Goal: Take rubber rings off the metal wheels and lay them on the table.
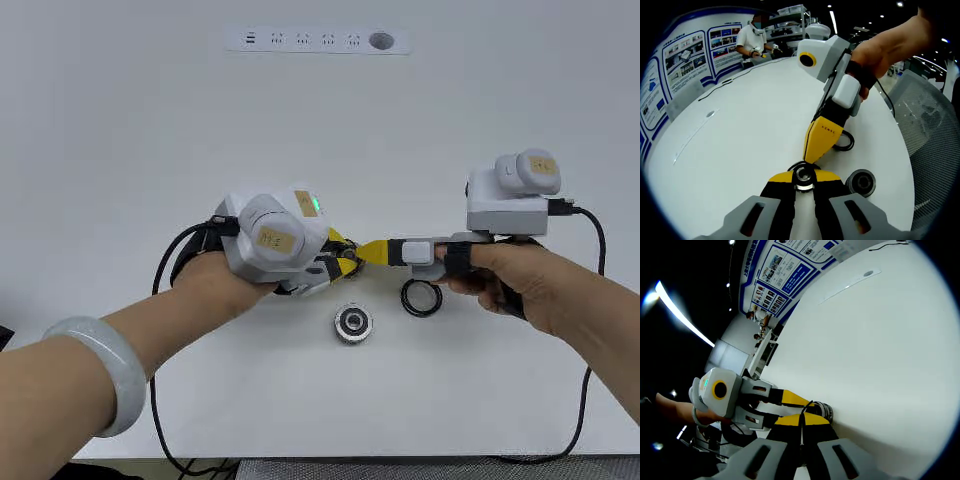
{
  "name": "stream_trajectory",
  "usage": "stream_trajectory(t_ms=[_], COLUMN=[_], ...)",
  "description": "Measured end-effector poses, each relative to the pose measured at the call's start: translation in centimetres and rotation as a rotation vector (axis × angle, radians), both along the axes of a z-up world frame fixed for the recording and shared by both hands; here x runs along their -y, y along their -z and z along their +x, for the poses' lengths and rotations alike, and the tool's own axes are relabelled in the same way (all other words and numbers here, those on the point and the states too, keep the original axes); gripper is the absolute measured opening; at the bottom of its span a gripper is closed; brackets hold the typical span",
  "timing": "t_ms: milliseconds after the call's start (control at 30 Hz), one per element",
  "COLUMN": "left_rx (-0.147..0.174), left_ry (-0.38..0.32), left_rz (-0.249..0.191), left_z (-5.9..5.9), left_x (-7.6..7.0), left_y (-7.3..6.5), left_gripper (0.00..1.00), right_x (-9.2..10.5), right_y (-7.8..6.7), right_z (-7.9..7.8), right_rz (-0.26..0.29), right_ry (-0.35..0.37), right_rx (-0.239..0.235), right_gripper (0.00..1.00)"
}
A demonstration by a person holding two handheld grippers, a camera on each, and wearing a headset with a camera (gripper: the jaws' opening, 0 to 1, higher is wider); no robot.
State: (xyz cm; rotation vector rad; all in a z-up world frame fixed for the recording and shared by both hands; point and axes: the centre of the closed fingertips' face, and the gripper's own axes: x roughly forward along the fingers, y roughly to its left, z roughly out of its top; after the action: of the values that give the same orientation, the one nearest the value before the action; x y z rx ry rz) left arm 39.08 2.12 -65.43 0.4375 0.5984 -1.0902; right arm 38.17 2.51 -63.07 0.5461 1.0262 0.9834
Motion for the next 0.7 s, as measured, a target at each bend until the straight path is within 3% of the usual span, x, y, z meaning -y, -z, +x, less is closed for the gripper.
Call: stream_trajectory(t_ms=[567,700], left_rx=[0.014,0.020], left_ry=[0.012,-0.003], left_rz=[-0.006,-0.027], left_z=[0.01,0.10], left_x=[0.08,-0.06], left_y=[-0.09,-0.62], left_gripper=[0.14,0.16], right_x=[0.48,0.64], right_y=[0.79,0.91], right_z=[0.45,0.60], right_rz=[-0.029,-0.039], right_ry=[0.030,0.033], right_rx=[-0.002,0.003], right_gripper=[0.02,0.02])
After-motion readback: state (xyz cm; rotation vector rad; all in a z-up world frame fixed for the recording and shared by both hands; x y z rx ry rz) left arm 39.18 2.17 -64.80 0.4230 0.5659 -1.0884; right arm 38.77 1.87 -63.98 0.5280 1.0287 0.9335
